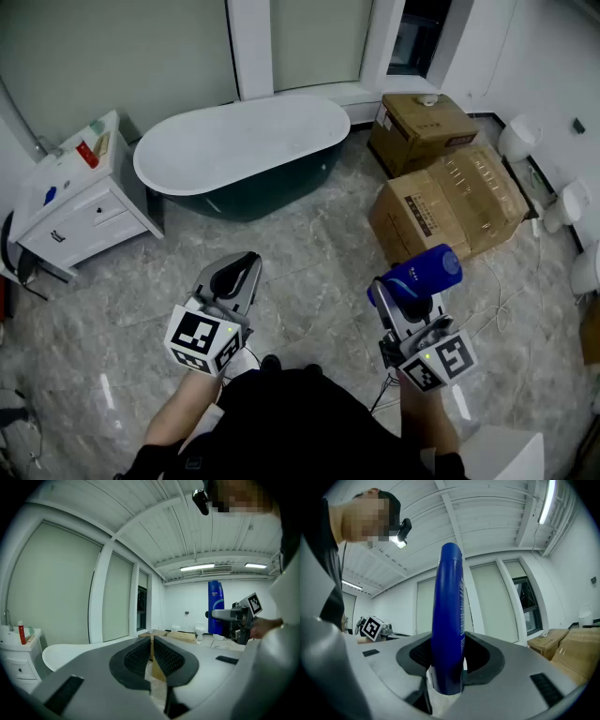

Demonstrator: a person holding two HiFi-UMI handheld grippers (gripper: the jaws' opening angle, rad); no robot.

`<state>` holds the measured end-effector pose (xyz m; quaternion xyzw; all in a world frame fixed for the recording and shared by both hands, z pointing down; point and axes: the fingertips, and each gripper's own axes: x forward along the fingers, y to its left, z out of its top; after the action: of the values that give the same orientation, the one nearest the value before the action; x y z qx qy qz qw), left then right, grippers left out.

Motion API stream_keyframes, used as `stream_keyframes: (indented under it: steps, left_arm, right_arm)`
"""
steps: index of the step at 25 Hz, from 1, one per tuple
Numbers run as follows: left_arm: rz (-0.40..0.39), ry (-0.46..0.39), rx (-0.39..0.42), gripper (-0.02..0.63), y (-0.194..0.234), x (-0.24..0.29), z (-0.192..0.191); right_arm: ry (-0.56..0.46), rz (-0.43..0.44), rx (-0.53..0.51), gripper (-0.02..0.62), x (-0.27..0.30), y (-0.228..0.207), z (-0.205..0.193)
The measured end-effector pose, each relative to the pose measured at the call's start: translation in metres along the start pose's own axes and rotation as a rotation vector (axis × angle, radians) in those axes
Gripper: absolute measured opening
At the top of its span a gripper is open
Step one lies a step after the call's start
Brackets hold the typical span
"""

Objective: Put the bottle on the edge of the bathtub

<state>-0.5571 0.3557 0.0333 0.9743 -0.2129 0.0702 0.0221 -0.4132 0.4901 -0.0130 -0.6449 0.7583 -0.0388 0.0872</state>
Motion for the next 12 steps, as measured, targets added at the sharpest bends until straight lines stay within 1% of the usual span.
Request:
stream_keyframes:
  steps: [3,9,12]
  left_arm:
    - [-0.001,0.000,0.002,0.032,0.002,0.001,0.002]
    - [0.010,-0.005,0.002,0.032,0.001,-0.002,0.002]
    - [0.012,-0.004,0.001,0.032,-0.003,-0.004,0.001]
  right_arm:
    - [0.034,-0.016,-0.026,0.176,-0.002,-0.005,-0.006]
    - [0.031,-0.014,-0.026,0.176,-0.007,-0.005,-0.003]
    - [0.047,-0.014,-0.031,0.178,-0.013,-0.006,-0.007]
